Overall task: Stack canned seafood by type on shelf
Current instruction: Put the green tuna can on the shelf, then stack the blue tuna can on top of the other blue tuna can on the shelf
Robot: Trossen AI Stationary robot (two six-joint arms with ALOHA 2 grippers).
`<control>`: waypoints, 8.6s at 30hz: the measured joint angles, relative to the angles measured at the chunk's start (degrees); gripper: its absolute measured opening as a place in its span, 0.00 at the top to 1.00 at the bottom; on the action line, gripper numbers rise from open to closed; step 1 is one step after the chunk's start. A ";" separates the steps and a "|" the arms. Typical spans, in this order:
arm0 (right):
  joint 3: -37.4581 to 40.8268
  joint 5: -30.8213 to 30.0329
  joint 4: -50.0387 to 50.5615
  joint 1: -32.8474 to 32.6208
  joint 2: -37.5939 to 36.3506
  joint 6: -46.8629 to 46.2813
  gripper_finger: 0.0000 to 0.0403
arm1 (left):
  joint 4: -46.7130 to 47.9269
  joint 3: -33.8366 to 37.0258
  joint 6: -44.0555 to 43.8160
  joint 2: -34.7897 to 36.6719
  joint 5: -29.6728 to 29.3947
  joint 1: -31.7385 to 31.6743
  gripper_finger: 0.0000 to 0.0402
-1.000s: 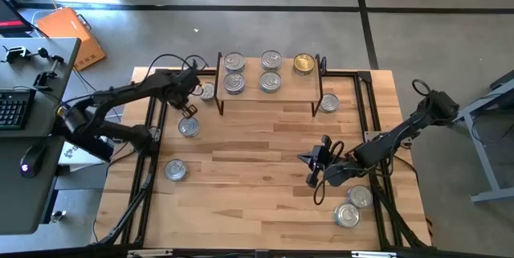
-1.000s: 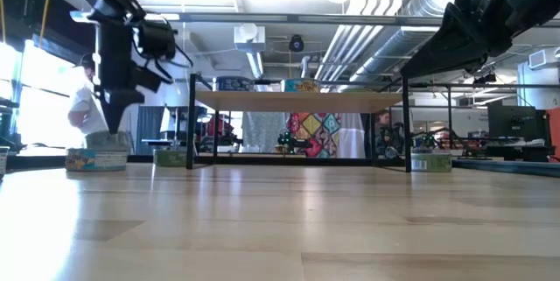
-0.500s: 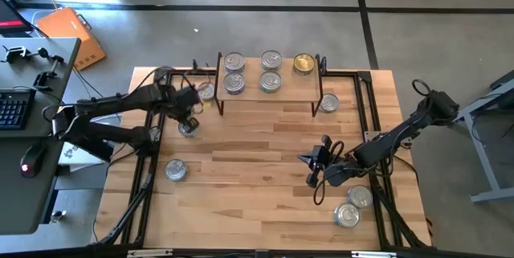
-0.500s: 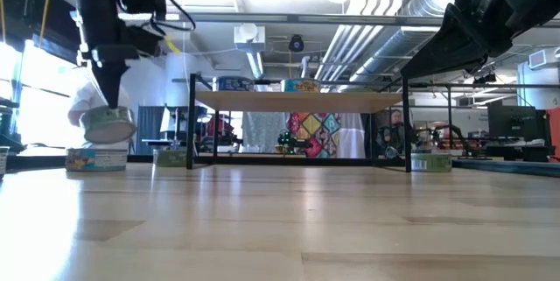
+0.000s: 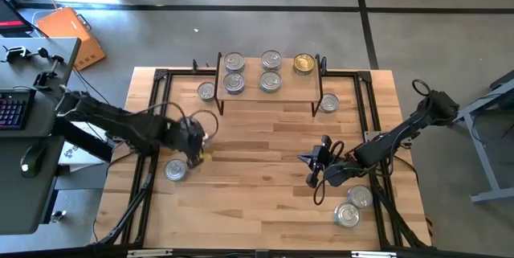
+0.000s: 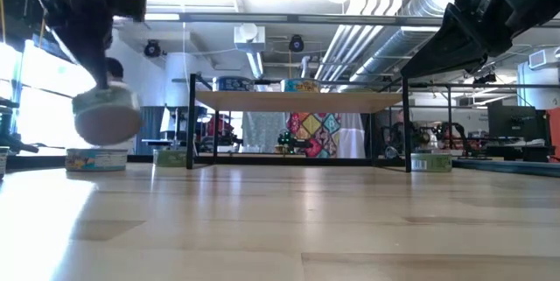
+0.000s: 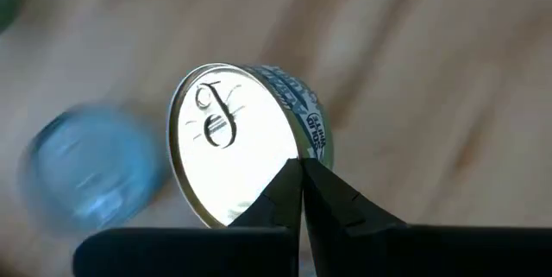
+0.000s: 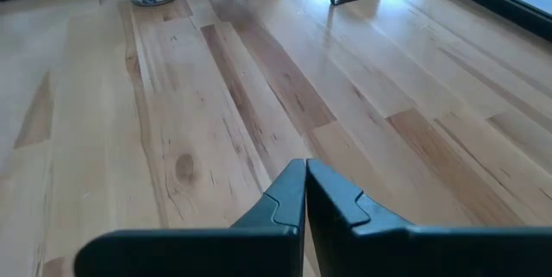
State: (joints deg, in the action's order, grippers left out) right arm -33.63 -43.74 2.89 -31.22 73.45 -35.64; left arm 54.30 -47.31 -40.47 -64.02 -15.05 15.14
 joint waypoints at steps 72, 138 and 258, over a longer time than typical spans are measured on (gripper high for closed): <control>-21.51 18.25 -17.30 5.32 37.68 46.50 1.00 | -48.81 -0.04 40.33 -22.18 -5.15 7.21 0.80; -21.33 14.05 -17.09 6.83 29.89 38.55 1.00 | -61.50 0.00 43.54 -35.37 -44.59 24.84 1.00; -18.78 -2.81 10.71 -5.14 23.92 5.17 0.99 | -4.93 13.41 -44.75 -8.28 -11.76 37.29 0.51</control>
State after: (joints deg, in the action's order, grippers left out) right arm -52.40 -46.54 13.60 -36.37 97.37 -30.47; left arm 49.38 -33.90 -85.22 -72.30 -26.81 52.44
